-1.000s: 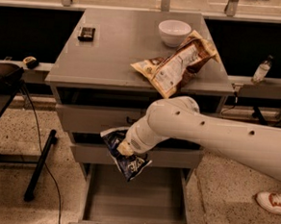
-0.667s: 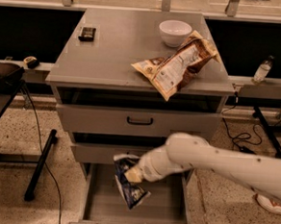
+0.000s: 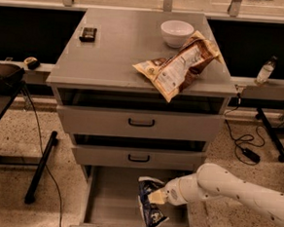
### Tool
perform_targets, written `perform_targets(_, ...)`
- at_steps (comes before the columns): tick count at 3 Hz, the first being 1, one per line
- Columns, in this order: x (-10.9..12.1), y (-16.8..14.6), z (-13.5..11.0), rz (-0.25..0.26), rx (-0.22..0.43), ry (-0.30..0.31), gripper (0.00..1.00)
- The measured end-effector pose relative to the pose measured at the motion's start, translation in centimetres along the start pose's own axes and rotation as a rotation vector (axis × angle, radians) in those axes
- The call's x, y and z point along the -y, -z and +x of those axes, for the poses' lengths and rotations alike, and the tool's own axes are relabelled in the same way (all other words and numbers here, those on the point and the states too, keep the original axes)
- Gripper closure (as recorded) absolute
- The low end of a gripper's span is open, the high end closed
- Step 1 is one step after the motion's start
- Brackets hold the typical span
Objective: Place blue chip bag into bottom drawer
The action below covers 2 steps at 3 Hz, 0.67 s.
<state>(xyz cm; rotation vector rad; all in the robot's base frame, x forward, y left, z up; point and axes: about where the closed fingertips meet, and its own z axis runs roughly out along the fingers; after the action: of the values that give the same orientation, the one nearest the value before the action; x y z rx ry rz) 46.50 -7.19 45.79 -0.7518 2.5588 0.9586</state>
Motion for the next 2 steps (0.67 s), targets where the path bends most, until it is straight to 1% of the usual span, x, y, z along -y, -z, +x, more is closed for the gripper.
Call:
perform_targets(1, 0.1, 0.0, 0.0, 0.002, -0.002, 0.012, 1.00)
perform_targets(2, 2.1, -1.5, 0.4, -0.015, 0.040, -0.044, 1.00)
